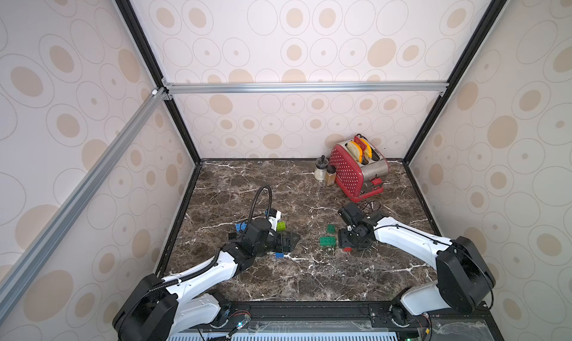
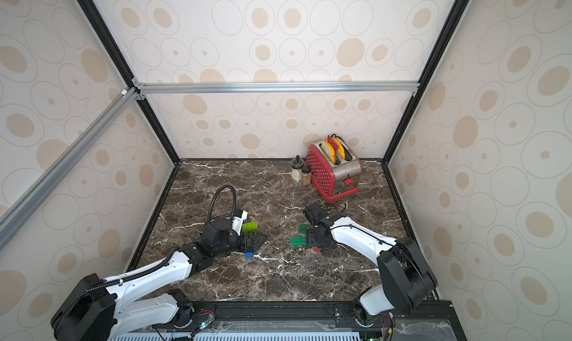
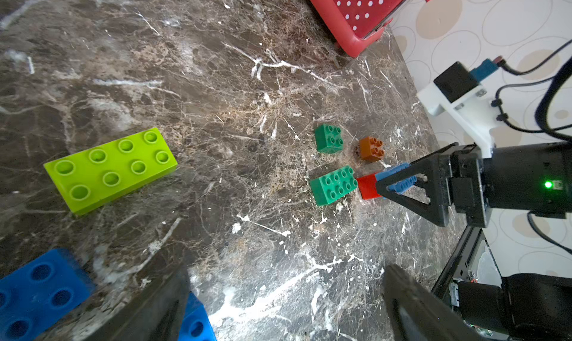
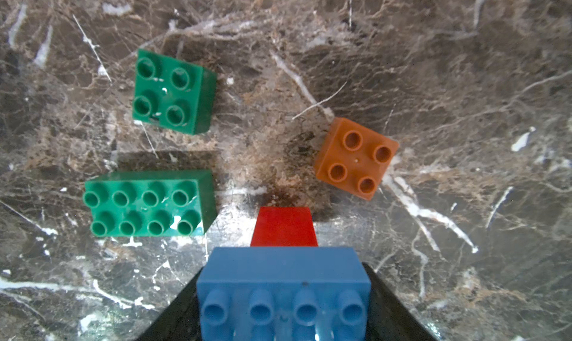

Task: Assemble the letter f with lego
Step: Adjust the lego brick at the center of the board.

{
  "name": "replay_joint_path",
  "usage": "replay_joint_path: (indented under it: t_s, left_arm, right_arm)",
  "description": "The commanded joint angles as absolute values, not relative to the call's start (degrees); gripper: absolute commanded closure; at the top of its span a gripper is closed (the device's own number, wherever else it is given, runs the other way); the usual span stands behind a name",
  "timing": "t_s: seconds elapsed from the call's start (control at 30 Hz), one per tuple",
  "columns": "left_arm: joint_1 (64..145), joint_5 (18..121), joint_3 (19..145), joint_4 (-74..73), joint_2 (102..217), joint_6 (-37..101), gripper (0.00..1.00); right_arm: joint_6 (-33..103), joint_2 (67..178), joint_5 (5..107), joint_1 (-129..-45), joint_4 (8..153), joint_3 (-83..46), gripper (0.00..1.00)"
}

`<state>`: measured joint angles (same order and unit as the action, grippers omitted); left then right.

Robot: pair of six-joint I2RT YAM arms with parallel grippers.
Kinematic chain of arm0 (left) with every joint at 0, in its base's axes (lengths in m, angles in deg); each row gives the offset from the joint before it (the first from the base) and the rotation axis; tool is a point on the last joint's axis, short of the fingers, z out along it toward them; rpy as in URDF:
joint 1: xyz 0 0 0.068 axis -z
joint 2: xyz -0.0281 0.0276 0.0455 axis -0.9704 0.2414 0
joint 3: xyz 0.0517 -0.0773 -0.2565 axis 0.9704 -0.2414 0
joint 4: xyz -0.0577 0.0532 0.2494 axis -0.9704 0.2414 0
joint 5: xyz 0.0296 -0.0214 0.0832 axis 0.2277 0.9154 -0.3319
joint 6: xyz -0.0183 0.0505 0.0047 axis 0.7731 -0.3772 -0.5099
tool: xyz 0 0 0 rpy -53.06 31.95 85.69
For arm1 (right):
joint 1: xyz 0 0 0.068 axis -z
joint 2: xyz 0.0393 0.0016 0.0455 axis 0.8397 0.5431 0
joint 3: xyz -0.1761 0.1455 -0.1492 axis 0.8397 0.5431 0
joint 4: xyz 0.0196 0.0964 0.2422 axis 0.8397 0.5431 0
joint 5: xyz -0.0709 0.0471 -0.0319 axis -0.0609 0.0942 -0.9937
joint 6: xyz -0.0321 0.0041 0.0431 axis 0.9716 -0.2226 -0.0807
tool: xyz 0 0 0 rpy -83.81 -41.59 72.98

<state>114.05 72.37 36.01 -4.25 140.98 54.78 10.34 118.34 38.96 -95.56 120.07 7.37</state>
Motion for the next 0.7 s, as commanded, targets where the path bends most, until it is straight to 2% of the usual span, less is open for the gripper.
replay_joint_path:
  t_s: [0.0, 0.67]
  left_arm:
    - [113.72, 71.61, 37.22, -4.63, 140.86, 54.73, 0.01]
    - [113.69, 70.79, 37.38, -3.89, 140.13, 54.31, 0.01]
  right_arm:
    - [11.22, 120.61, 39.62, -95.89, 124.81, 6.96, 0.31]
    - [11.48, 123.84, 41.09, -96.03, 122.94, 6.27, 0.32]
